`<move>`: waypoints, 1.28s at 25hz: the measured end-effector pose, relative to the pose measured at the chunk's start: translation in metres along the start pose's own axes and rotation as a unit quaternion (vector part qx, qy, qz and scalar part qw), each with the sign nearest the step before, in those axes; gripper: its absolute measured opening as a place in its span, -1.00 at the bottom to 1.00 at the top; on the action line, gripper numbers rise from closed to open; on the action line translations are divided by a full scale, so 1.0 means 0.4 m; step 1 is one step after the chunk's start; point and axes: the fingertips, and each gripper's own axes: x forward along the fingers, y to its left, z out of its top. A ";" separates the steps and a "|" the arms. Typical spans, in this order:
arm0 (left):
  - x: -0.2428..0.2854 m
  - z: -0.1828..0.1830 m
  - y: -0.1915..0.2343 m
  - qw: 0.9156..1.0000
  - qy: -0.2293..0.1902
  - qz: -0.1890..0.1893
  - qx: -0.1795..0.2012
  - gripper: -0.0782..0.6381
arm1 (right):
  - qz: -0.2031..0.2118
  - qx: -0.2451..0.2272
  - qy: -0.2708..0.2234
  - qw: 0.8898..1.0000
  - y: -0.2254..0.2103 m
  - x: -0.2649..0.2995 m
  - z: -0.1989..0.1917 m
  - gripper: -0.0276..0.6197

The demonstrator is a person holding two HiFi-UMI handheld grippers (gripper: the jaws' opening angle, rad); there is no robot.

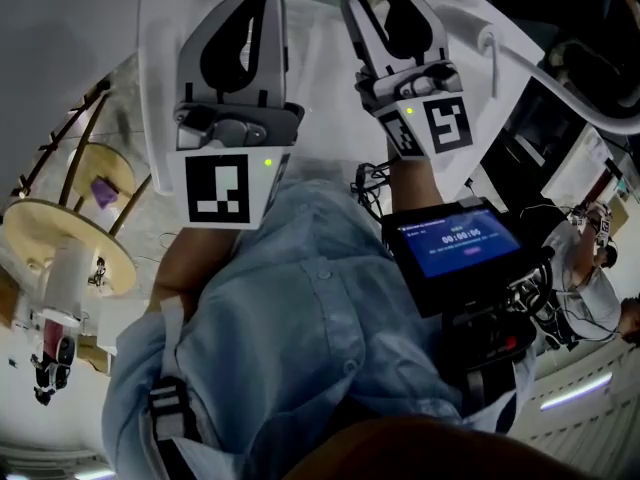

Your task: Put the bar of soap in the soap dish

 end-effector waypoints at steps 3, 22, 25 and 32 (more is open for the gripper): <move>-0.002 0.004 0.004 1.000 0.002 0.001 -0.003 -0.76 | -0.004 0.002 0.001 1.000 0.003 0.004 0.001 -0.35; -0.064 0.008 0.044 0.998 0.040 0.038 -0.020 -0.76 | 0.027 -0.046 0.093 0.994 0.075 -0.010 -0.092 -0.35; -0.066 0.007 0.045 0.998 0.043 0.040 -0.021 -0.76 | 0.034 -0.068 0.089 0.993 0.086 -0.004 -0.084 -0.34; -0.067 0.007 0.051 0.998 0.044 0.046 -0.021 -0.76 | 0.044 -0.109 0.100 0.988 0.095 0.002 -0.089 -0.35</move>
